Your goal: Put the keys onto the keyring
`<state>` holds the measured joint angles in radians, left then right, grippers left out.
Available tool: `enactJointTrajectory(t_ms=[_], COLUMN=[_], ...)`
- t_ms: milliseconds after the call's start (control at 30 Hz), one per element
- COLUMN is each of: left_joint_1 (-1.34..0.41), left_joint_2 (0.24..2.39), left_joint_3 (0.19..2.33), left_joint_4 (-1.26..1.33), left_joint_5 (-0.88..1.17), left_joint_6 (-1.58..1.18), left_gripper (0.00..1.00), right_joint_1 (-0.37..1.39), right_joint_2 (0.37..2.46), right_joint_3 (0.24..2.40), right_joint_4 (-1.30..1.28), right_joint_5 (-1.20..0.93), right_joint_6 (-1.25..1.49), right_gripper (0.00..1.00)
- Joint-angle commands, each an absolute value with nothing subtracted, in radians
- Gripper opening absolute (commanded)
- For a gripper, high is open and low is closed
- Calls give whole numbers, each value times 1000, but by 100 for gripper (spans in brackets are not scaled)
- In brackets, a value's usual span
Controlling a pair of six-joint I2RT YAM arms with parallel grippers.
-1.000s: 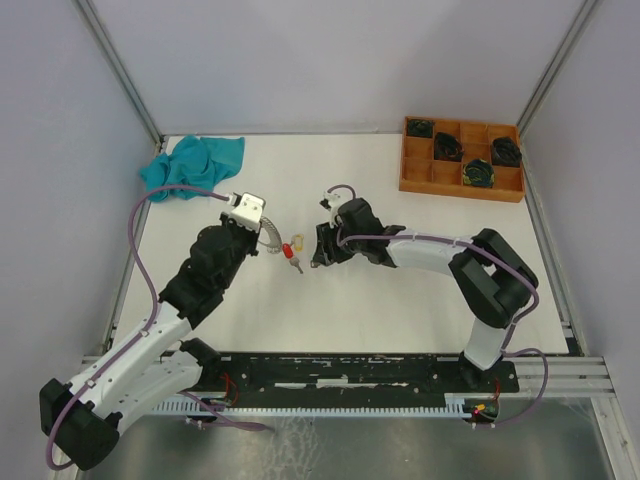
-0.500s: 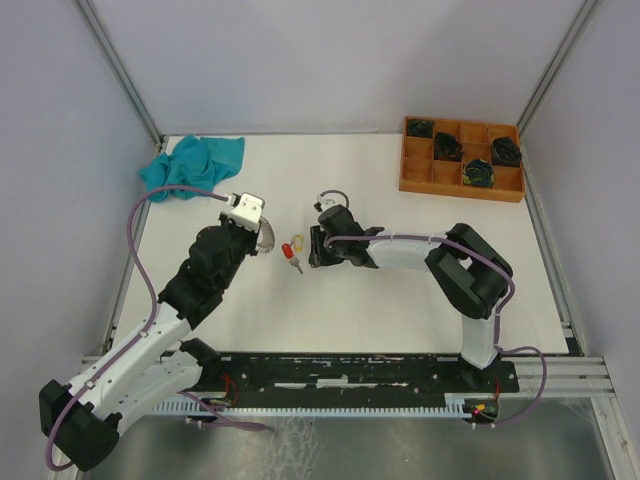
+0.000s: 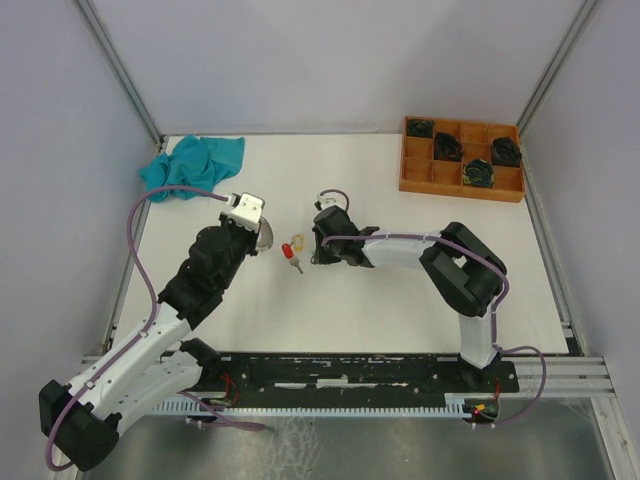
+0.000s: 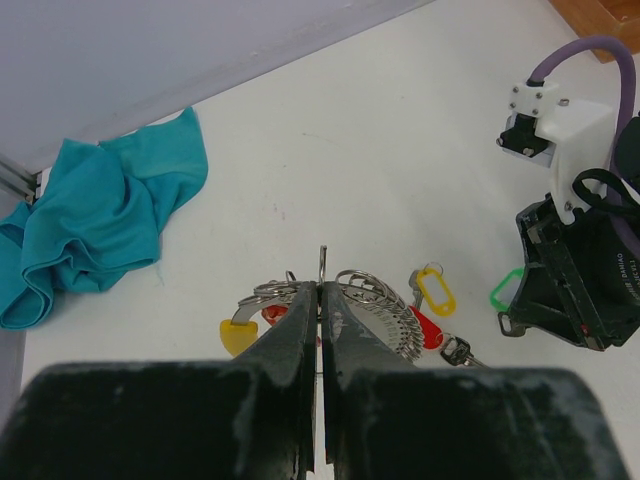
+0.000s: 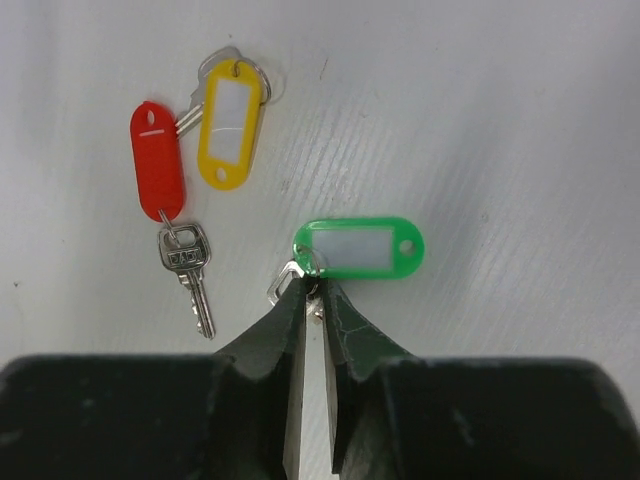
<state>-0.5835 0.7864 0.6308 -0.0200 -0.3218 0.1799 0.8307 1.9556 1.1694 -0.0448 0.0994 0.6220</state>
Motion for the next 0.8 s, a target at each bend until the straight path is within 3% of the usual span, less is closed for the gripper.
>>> enactJointTrajectory(t_ms=[0,233,567,767], left_joint_1=[-578,-578,-579,-578], left_joint_2=[776,778,775,773], left_joint_3=[637,637,634,632], left_joint_4=[57,59,63,65], left_joint_5=[-325,-314,-275,-233], left_joint_6=[158,158,157,159], left_gripper=[3,3,3,3], right_joint_1=[835,832,803,798], right_joint_2=[1950,1842,1641,1580], right_joint_3=[1170,1092,940,973], right_joint_4=[-120,-209,-345,-433], right_joint_5=[175,171,138,85], right_joint_6=[582,508,440,336], right_gripper=[14,3,1,18])
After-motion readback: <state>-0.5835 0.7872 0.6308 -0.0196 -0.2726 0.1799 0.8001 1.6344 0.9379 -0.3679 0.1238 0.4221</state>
